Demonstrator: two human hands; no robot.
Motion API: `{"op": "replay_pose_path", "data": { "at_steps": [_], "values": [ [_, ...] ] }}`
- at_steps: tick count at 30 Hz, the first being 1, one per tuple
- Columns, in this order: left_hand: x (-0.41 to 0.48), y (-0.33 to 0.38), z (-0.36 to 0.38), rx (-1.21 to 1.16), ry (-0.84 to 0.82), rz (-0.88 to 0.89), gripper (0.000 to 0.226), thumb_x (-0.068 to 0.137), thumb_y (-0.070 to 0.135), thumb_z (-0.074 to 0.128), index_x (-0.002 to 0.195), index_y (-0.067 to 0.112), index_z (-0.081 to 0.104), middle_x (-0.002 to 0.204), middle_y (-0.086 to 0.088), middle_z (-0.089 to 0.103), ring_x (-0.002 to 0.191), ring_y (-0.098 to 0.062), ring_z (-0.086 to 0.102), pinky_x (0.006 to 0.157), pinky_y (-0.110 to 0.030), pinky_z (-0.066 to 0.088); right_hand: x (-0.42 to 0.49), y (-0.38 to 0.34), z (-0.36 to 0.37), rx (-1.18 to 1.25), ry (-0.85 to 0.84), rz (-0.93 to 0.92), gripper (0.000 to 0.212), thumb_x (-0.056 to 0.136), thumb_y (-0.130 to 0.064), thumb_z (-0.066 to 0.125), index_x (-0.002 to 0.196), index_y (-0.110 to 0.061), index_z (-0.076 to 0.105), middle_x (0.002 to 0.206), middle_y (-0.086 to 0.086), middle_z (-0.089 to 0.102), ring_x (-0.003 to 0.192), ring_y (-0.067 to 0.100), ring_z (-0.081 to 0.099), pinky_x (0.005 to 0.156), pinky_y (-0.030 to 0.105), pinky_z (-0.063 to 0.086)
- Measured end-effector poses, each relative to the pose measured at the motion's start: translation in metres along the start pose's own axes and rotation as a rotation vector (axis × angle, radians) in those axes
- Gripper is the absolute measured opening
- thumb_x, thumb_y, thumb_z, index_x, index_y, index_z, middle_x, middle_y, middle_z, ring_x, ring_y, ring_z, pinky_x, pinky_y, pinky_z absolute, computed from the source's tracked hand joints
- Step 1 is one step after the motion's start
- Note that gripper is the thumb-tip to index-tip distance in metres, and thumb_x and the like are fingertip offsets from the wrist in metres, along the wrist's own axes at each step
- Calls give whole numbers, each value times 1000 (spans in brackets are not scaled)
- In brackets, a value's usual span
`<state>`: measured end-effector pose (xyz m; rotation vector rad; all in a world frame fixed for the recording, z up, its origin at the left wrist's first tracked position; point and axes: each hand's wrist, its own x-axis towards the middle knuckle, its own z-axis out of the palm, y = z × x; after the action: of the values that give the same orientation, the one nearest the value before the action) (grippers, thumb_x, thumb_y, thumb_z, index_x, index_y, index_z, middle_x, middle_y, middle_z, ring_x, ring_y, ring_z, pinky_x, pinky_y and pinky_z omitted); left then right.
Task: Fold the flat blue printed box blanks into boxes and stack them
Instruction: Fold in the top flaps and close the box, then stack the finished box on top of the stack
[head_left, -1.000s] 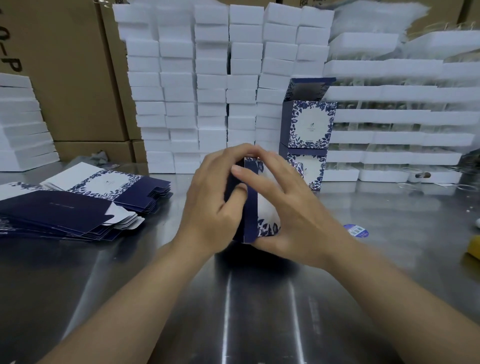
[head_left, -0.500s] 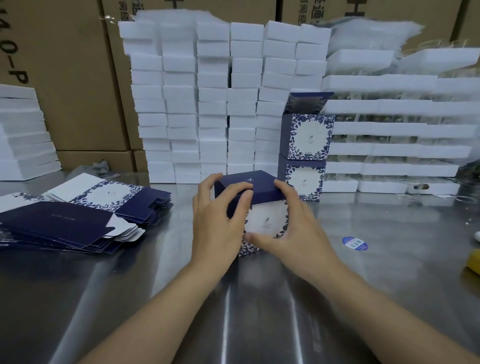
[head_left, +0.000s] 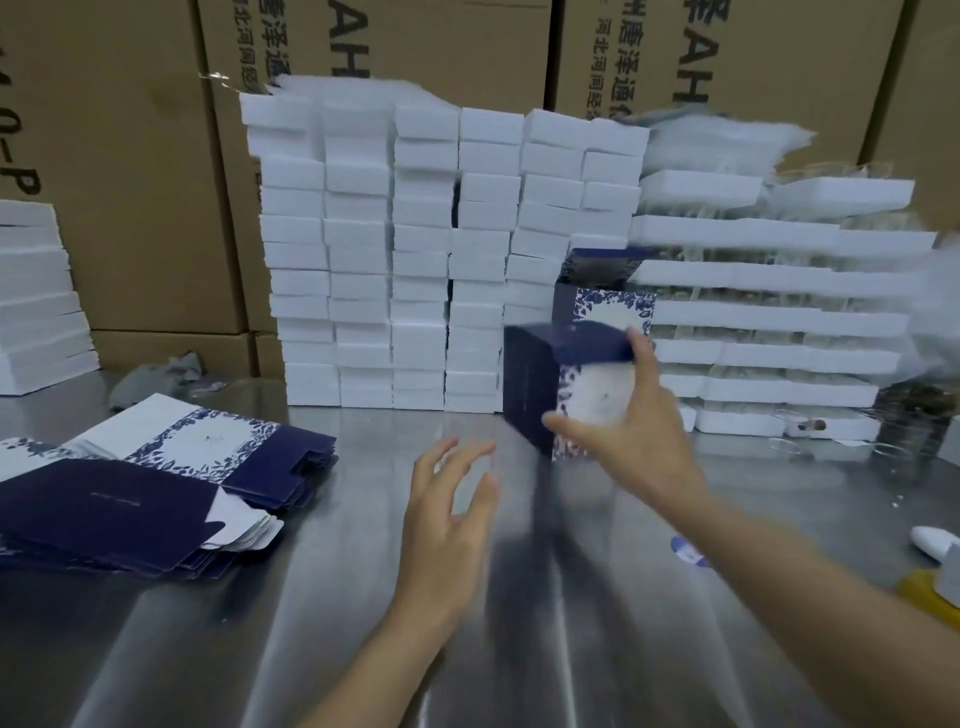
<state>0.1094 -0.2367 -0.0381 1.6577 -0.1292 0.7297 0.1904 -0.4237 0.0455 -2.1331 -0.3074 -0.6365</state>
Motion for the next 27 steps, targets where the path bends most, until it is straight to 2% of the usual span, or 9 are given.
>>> {"op": "replay_pose_path", "data": {
  "at_steps": [1, 3, 8, 10, 14, 17, 19, 22, 27],
  "values": [
    [3, -5, 0, 24, -5, -22, 20, 102, 33, 67, 116, 46, 74, 150, 16, 44, 129, 2, 54, 98, -11, 46, 34, -17, -17, -13, 48, -40, 127, 62, -66, 89, 157, -57, 5, 150, 13, 48, 133, 37, 53, 98, 44, 47],
    [5, -11, 0, 43, 7, -85, 24, 99, 18, 71, 107, 40, 77, 146, 17, 45, 115, 8, 58, 90, -8, 45, 96, -53, -52, -15, 153, -118, 128, 63, -69, 87, 160, -51, 5, 156, 13, 46, 135, 37, 51, 99, 42, 45],
    [13, -19, -2, 12, 55, -203, 25, 96, 17, 72, 93, 41, 79, 140, 24, 46, 107, 9, 61, 90, -44, 58, 199, -116, -96, -51, 354, -98, 131, 60, -77, 81, 160, -54, -1, 154, 14, 47, 104, 36, 64, 84, 42, 52],
    [14, -18, -2, 30, 40, -208, 29, 94, 17, 74, 90, 46, 77, 139, 25, 46, 107, 8, 61, 87, -40, 56, 219, -111, -92, -109, 263, -6, 131, 64, -74, 84, 161, -52, -2, 156, 17, 44, 94, 34, 64, 81, 42, 52],
    [15, -16, 0, 30, 35, -224, 30, 92, 17, 77, 88, 47, 76, 139, 25, 47, 105, 7, 61, 87, -39, 57, 230, -71, -59, -240, -60, 157, 133, 72, -66, 86, 166, -35, -2, 156, 17, 46, 126, 42, 55, 98, 47, 48],
    [16, -16, -1, 23, 31, -229, 29, 93, 19, 76, 88, 47, 76, 138, 27, 47, 106, 7, 61, 85, -37, 58, 227, -52, -42, -250, -19, 180, 135, 71, -71, 83, 163, -41, -10, 137, 19, 59, 104, 38, 56, 83, 43, 47],
    [16, -16, -2, 21, 28, -224, 28, 93, 19, 76, 88, 47, 76, 138, 27, 47, 106, 7, 61, 84, -37, 58, 225, -46, -36, -260, 9, 175, 136, 70, -74, 82, 163, -42, -12, 131, 20, 62, 102, 38, 58, 81, 43, 48],
    [15, -17, -2, 23, 24, -223, 29, 92, 17, 76, 86, 45, 77, 138, 26, 48, 104, 6, 62, 84, -37, 57, 220, -42, -32, -275, 62, 177, 135, 69, -77, 80, 161, -45, -12, 138, 26, 57, 118, 45, 59, 94, 51, 54],
    [16, -18, -1, 37, 3, -211, 31, 92, 15, 76, 86, 45, 77, 137, 27, 48, 103, 5, 62, 79, -32, 56, 209, -45, -26, -311, 110, 225, 130, 71, -79, 77, 160, -49, -13, 154, 27, 33, 117, 48, 60, 98, 60, 53]
  ]
}}
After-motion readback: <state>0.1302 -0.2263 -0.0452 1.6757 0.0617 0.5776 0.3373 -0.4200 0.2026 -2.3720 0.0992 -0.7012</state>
